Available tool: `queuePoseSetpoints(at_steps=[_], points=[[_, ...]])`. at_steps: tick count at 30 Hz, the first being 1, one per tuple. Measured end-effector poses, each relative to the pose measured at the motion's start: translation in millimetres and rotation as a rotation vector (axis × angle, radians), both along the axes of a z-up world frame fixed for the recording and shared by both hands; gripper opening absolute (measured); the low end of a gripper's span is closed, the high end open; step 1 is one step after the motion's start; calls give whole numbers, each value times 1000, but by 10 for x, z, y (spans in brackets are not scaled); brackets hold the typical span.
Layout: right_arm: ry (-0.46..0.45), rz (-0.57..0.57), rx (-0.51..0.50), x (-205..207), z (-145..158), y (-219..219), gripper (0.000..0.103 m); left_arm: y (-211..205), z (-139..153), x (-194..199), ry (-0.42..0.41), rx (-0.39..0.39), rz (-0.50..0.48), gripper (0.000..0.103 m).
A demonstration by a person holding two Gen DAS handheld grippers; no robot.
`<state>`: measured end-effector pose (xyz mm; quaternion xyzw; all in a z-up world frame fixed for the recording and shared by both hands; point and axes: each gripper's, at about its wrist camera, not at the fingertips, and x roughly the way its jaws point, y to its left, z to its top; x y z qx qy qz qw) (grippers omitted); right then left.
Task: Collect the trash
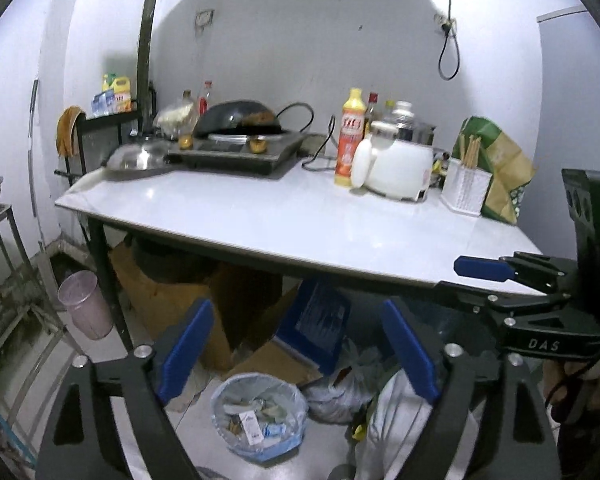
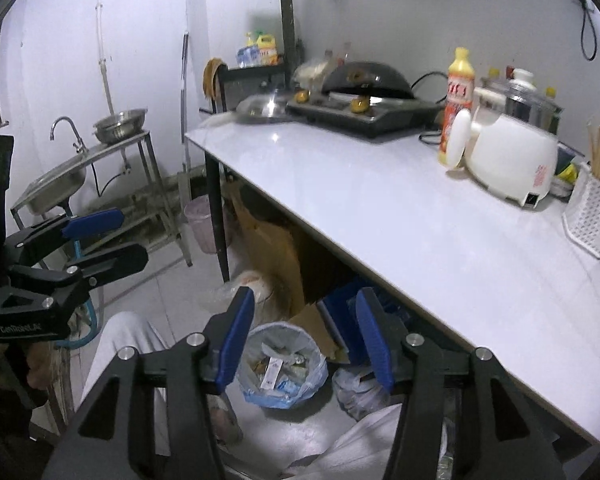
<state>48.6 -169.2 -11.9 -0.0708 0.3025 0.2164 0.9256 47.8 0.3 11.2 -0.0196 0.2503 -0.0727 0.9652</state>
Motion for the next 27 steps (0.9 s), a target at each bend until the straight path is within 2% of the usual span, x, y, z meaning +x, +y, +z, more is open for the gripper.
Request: queuePoseSetpoints(at_steps=[4, 12, 14, 20, 27], points=[[-40, -7, 19, -88, 171, -58, 61, -96, 115, -74, -49, 26, -3, 93], [-113, -23, 41, -232, 374, -134, 71, -147, 284, -209, -141, 50, 27, 99], [-137, -26, 50, -273, 415, -154, 78, -161, 298, -233, -164, 78, 48, 99], [-214, -53, 86, -375, 527, -215, 93, -92, 257, -218, -158, 74, 93, 102], [-215, -82, 99, -341, 530, -239, 94, -5, 200, -191, -139, 44, 104, 103]])
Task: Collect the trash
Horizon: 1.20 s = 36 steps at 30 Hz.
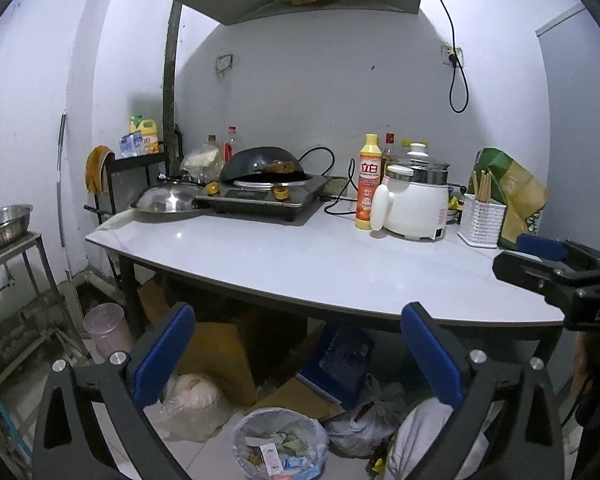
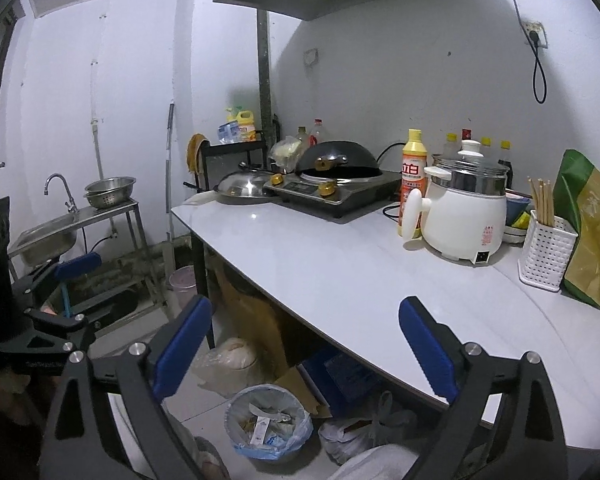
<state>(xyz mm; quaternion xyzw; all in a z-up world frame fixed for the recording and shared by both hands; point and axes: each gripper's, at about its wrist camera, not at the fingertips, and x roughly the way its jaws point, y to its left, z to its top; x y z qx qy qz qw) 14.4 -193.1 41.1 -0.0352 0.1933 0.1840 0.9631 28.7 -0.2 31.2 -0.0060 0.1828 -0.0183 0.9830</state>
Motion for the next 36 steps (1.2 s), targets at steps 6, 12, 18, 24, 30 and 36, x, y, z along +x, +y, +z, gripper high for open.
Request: queuePoseSetpoints(at_steps=[6, 12, 18, 24, 30, 36], points=[[25, 8, -15, 75, -91, 119, 94, 107, -108, 51, 42, -9, 16, 103], [55, 36, -39, 184, -200, 290, 94, 235, -188, 77, 63, -30, 38, 103], [73, 43, -53, 240, -273, 377, 94, 290, -229, 102, 73, -40, 46, 103], [75, 49, -61, 241, -277, 412, 94, 301, -224, 101, 76, -51, 42, 103], [74, 56, -58, 229, -266, 413, 94, 300, -231, 105, 77, -51, 40, 103], [69, 55, -56, 214, -258, 397, 94, 284, -234, 98, 76, -47, 31, 103]])
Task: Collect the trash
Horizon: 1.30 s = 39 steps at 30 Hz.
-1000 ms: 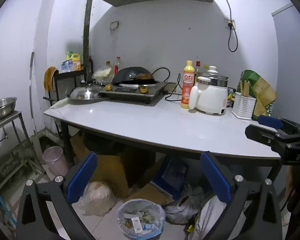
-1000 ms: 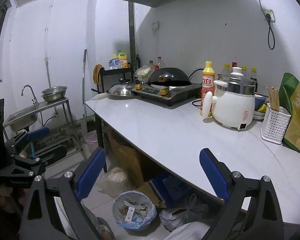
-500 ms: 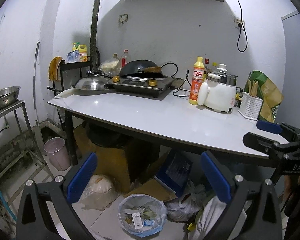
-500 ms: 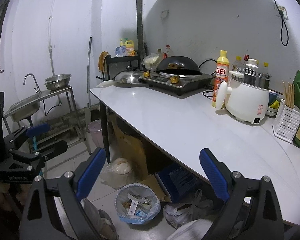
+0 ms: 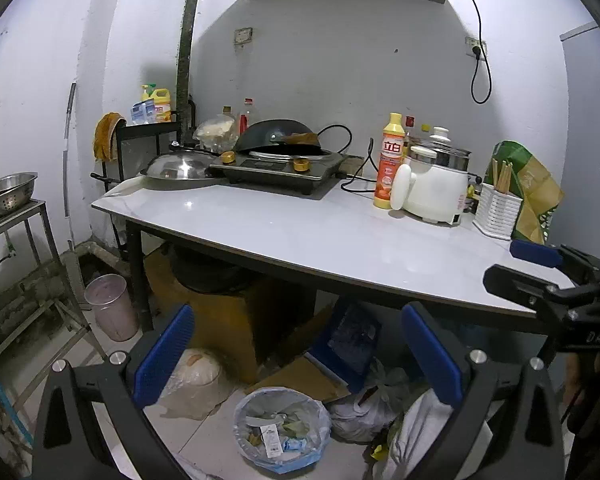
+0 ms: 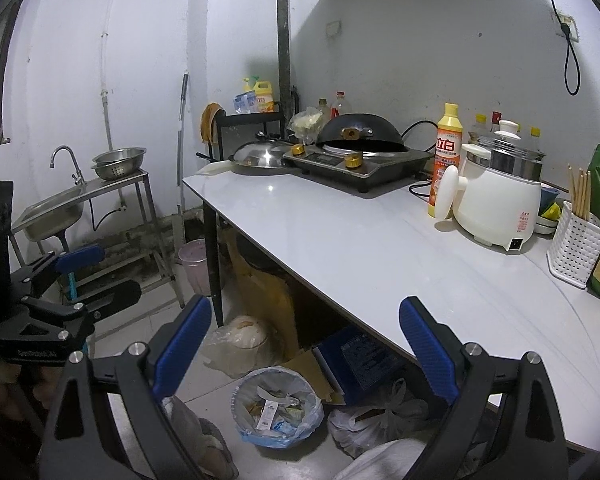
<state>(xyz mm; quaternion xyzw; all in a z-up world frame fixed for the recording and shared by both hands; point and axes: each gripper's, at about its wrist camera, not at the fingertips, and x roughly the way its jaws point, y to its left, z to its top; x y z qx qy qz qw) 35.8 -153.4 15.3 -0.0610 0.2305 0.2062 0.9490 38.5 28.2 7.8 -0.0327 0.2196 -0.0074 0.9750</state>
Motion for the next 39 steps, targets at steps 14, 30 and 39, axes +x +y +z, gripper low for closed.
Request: queuePoseSetpoints(at_steps=[14, 30, 39], points=[[12, -6, -6, -5, -21, 6, 94, 4, 28, -25, -5, 0, -5, 103], [14, -2, -8, -10, -31, 17, 94, -1, 50, -30, -9, 8, -8, 103], [17, -2, -8, 0, -38, 8, 94, 0, 65, -37, -11, 12, -18, 103]])
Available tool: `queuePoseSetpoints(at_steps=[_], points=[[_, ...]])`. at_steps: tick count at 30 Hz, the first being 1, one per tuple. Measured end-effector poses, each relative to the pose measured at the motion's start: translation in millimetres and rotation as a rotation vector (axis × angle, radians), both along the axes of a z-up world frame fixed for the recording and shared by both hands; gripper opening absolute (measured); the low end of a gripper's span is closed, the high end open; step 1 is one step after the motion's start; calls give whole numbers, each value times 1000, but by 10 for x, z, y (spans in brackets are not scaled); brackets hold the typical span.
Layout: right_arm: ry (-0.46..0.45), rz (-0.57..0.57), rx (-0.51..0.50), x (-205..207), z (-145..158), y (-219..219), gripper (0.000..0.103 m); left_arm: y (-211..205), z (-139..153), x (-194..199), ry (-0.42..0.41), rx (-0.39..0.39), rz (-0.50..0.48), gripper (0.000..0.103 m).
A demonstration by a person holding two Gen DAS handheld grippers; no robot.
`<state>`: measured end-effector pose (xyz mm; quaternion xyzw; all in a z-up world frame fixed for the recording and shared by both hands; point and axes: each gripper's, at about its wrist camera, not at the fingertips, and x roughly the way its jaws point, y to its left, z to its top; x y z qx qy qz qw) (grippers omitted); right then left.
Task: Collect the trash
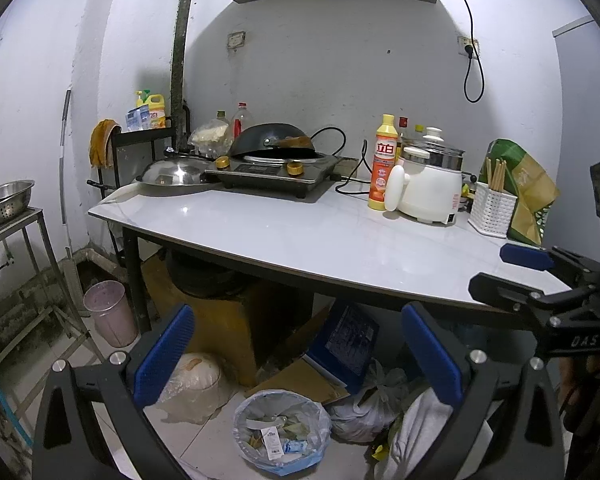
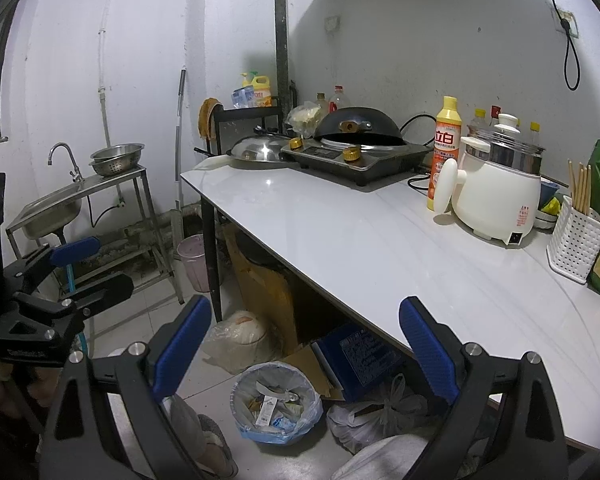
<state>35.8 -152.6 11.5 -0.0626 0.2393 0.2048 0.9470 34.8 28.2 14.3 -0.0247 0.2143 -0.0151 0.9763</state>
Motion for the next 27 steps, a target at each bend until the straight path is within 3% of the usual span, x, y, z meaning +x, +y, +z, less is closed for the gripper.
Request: queuePoseSetpoints(at_steps=[27], points=[[4, -3, -2, -8, -17, -3, 94, 35, 33, -11, -3, 0, -13, 103]])
